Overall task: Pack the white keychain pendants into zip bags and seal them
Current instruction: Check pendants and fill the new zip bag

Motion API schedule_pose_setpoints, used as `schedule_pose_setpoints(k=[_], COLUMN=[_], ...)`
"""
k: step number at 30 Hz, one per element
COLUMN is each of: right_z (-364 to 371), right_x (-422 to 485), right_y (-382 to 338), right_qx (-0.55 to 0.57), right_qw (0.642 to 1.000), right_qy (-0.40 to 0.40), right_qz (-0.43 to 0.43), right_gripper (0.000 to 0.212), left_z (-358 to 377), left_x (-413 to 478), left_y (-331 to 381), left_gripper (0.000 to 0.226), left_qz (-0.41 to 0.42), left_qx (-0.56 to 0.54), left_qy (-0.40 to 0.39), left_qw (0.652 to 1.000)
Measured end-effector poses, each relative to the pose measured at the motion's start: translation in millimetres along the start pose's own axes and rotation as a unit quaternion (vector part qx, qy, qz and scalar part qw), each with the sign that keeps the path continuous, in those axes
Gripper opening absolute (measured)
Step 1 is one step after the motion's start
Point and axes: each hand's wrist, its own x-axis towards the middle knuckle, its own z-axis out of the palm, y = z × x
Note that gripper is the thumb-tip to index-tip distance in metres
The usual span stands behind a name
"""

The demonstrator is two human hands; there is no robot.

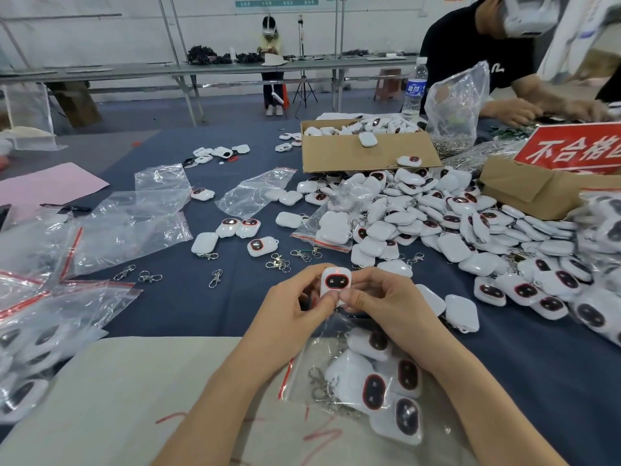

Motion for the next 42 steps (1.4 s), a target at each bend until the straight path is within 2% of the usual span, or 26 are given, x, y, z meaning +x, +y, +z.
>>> schedule_pose_setpoints(k=[4,8,10,13,15,18,20,24,27,30,33,36,39,42], right_z=[0.2,0.3,0.9,1.7,2.8,3.0,2.6,2.3,1.0,0.3,0.8,0.3,0.1,0.2], right_x=[-0.2,-0.2,0.0,0.9,0.9,-0.5,-1.7,-2.9,-3.1,-3.6,-3.1,-2.3,-1.9,-2.5], right_y=[-0.3,-1.1,-1.4,-0.9,-0.9,-2.3,-4.0,-5.2,-4.8,-4.5,-5.0,-5.4,-5.4,-6.1], right_qx=[0.003,0.000,0.021,0.042,0.034,0.016,0.029,0.085,0.091,0.095,0.101,0.113,0.079,0.088], right_qw=[1.000,1.000,1.000,0.999,0.999,0.999,0.998,0.995,0.995,0.994,0.994,0.993,0.996,0.996], right_qy=[-0.001,0.002,0.009,0.019,0.012,0.016,0.027,0.017,0.010,0.012,0.019,0.028,0.024,-0.002], right_qz=[0.000,0.008,0.011,0.011,-0.002,-0.035,-0.055,-0.053,-0.048,-0.043,-0.042,-0.037,-0.029,-0.022], right_gripper=[0.017,0.010,0.008,0.016,0.018,0.025,0.019,0.009,0.010,0.010,0.009,0.008,0.024,0.028], left_z=[0.2,0.2,1.1,3.1,3.9,6.5,9.1,5.9,4.2,3.6,3.2,3.5,3.0,0.3], left_x=[-0.1,0.4,1.5,2.5,0.5,-4.2,-5.3,-5.0,-4.3,-3.2,-2.6,-2.4,-0.5,1.7], left_y=[0.7,-0.5,-2.8,-2.1,1.2,6.8,8.3,8.6,7.3,6.3,7.9,9.2,6.7,4.2], left_gripper=[0.031,0.031,0.029,0.021,0.022,0.029,0.029,0.018,0.006,0.005,0.008,0.018,0.039,0.045], left_qz=[-0.008,-0.006,-0.012,-0.020,0.011,0.098,0.126,0.083,0.093,0.089,0.086,0.056,-0.003,-0.024], left_qx=[0.000,0.014,0.030,0.035,0.070,0.200,0.227,0.127,0.121,0.115,0.110,0.059,0.017,0.007], left_qy=[-0.002,-0.001,0.017,0.059,0.085,0.101,0.107,0.130,0.122,0.119,0.118,0.103,0.062,0.059], left_qw=[1.000,1.000,0.999,0.997,0.994,0.970,0.960,0.980,0.981,0.982,0.983,0.991,0.998,0.998])
